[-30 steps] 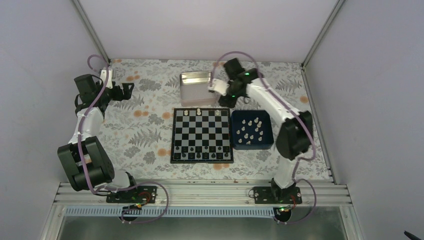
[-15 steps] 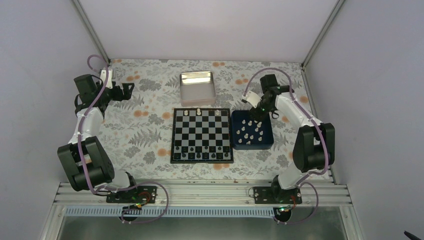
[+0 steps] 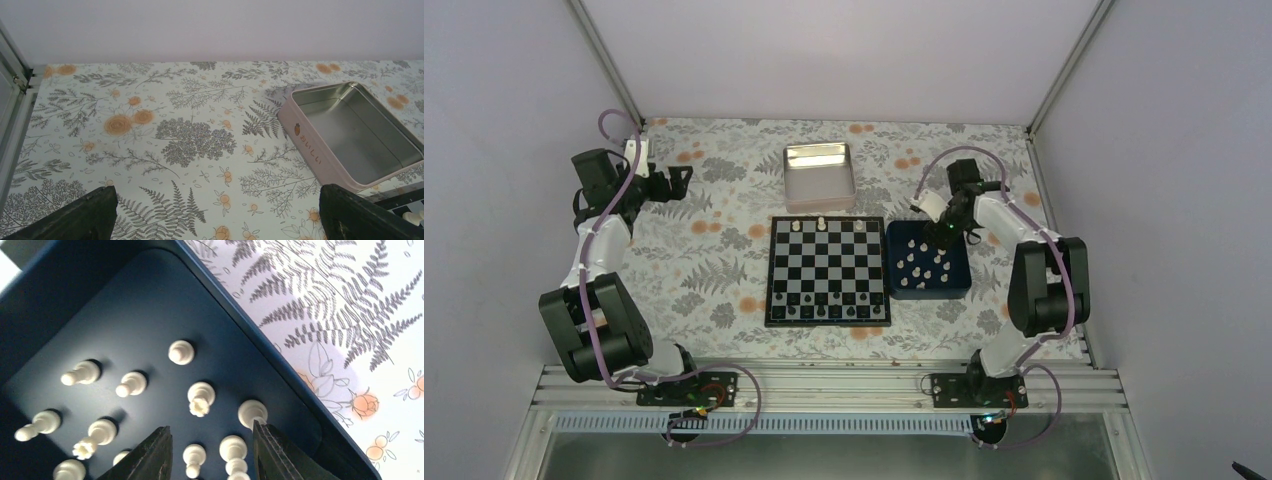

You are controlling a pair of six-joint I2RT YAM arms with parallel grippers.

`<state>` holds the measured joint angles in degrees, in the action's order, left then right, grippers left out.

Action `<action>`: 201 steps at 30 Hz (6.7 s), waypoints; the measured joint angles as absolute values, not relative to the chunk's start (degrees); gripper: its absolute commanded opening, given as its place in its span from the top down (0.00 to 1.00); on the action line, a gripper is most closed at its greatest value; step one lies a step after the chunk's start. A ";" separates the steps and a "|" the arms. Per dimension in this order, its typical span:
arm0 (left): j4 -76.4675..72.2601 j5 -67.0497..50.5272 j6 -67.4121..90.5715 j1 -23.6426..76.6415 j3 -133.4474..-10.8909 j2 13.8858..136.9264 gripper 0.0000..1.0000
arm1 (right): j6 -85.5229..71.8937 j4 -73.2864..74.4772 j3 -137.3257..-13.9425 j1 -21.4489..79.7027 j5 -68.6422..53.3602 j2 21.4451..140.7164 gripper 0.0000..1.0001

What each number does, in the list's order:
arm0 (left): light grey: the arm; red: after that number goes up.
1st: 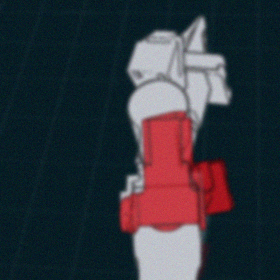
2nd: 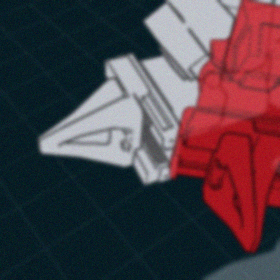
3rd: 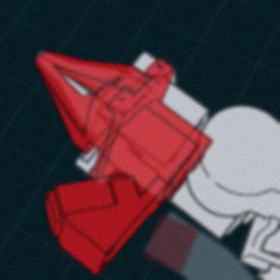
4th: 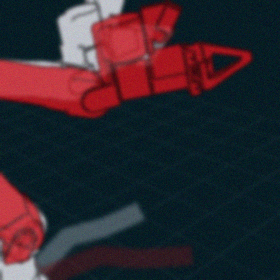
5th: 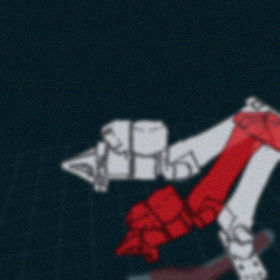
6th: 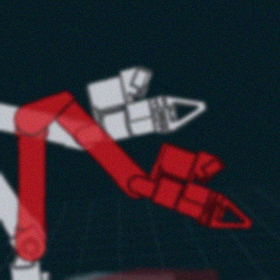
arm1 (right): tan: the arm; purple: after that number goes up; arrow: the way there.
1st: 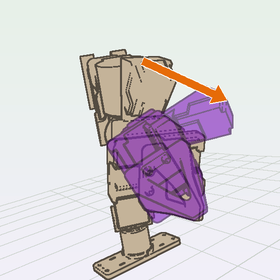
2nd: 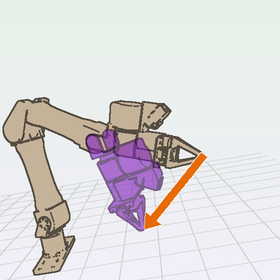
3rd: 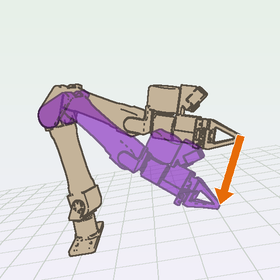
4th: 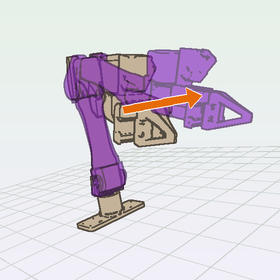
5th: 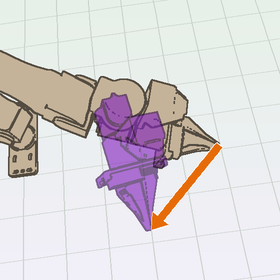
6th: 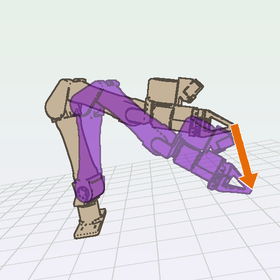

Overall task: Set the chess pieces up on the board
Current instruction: Pick up the chess piece from the storage box, then place the chess piece on the chessboard, then pick up the chess piece from the storage box.

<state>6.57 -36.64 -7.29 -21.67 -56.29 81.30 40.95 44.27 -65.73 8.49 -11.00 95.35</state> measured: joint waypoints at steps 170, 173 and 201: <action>6.57 -39.57 -7.29 -25.02 -55.92 81.30 0.00 | 42.37 50.06 -69.52 7.51 -11.25 97.56 0.60; 6.57 -39.57 -7.29 -25.02 -55.92 81.30 0.00 | 42.35 49.25 -67.81 8.21 -11.07 97.62 0.60; 6.57 -39.70 -7.31 -25.04 -55.92 81.30 0.00 | 42.35 43.64 -67.33 8.64 -9.89 103.90 0.76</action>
<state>6.57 -39.70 -7.31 -25.04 -55.92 81.30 42.35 43.64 -67.33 8.64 -9.89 103.90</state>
